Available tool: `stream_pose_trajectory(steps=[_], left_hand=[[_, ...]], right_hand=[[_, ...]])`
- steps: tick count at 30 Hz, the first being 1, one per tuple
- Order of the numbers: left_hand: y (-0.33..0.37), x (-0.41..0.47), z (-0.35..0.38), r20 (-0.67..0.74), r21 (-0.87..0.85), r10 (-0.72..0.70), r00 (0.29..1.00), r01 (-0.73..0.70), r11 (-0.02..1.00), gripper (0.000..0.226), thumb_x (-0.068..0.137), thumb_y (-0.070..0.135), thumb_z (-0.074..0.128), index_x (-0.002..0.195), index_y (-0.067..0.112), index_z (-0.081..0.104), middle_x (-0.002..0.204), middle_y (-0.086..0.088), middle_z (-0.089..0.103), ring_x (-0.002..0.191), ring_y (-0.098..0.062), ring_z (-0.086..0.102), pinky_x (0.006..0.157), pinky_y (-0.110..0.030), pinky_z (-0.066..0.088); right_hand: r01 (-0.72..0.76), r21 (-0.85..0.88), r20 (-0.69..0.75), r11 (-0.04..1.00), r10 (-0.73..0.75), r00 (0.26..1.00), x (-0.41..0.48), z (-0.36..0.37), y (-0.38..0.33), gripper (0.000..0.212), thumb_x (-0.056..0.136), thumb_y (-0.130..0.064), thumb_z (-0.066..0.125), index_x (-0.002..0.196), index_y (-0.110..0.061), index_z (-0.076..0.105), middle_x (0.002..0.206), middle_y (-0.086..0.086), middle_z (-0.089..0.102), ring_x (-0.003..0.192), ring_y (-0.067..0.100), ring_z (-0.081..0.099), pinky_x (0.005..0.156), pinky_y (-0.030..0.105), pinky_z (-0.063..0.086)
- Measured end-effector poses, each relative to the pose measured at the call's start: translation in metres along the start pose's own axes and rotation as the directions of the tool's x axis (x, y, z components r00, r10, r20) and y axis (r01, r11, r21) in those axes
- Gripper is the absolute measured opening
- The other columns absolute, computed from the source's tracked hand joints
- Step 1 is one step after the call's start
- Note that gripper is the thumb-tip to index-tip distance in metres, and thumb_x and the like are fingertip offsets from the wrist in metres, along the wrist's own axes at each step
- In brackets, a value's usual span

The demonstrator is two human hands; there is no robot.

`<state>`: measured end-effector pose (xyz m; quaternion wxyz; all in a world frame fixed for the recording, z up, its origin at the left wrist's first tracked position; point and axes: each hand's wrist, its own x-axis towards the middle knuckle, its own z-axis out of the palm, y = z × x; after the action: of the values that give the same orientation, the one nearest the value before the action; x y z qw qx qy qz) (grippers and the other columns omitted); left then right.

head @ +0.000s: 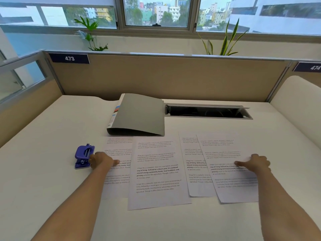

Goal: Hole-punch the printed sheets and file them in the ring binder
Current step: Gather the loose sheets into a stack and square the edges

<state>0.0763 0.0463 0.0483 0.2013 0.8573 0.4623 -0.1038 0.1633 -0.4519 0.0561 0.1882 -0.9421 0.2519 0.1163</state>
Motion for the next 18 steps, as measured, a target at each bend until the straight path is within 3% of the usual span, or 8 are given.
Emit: stream_pose_trajectory(steps=[5, 10, 13, 18], left_hand=[[0.003, 0.004, -0.003, 0.037, 0.025, -0.048, 0.998, 0.047, 0.999, 0.098, 0.058, 0.055, 0.081, 0.128, -0.003, 0.044, 0.127, -0.018, 0.053, 0.116, -0.029, 0.053, 0.091, -0.034, 0.047], [0.003, 0.000, -0.005, 0.047, -0.033, -0.105, 0.993, 0.107, 0.994, 0.101, 0.061, 0.047, 0.083, 0.136, 0.000, 0.034, 0.139, -0.019, 0.044, 0.129, -0.034, 0.042, 0.107, -0.044, 0.032], [0.003, -0.004, -0.005, 0.019, -0.114, -0.099, 0.995, 0.101, 0.988, 0.101, 0.058, 0.040, 0.086, 0.134, -0.002, 0.034, 0.134, -0.020, 0.049, 0.123, -0.036, 0.048, 0.099, -0.044, 0.040], [0.003, -0.010, -0.006, -0.053, -0.363, -0.095, 0.994, 0.070, 0.929, 0.066, 0.077, 0.016, 0.076, 0.128, -0.004, 0.039, 0.124, -0.025, 0.056, 0.111, -0.042, 0.055, 0.088, -0.046, 0.045]], right_hand=[[-0.035, 0.010, 0.030, 0.999, 0.035, 0.999, 0.002, -0.002, -0.004, 0.096, 0.067, -0.050, 0.078, 0.137, -0.001, 0.034, 0.137, 0.024, 0.034, 0.129, 0.039, 0.032, 0.103, 0.044, 0.034], [-0.048, 0.056, 0.090, 0.997, 0.043, 0.995, 0.005, -0.004, -0.004, 0.099, 0.065, -0.046, 0.082, 0.139, -0.004, 0.032, 0.140, 0.023, 0.035, 0.131, 0.038, 0.032, 0.106, 0.043, 0.030], [-0.049, 0.097, 0.105, 0.994, 0.038, 0.994, 0.006, -0.005, -0.006, 0.097, 0.065, -0.040, 0.084, 0.140, -0.006, 0.032, 0.142, 0.023, 0.034, 0.132, 0.039, 0.031, 0.106, 0.042, 0.030], [-0.044, 0.195, 0.085, 0.980, 0.028, 0.996, 0.003, -0.006, -0.010, 0.096, 0.066, -0.022, 0.086, 0.139, 0.000, 0.028, 0.139, 0.026, 0.033, 0.129, 0.040, 0.035, 0.102, 0.047, 0.036]])
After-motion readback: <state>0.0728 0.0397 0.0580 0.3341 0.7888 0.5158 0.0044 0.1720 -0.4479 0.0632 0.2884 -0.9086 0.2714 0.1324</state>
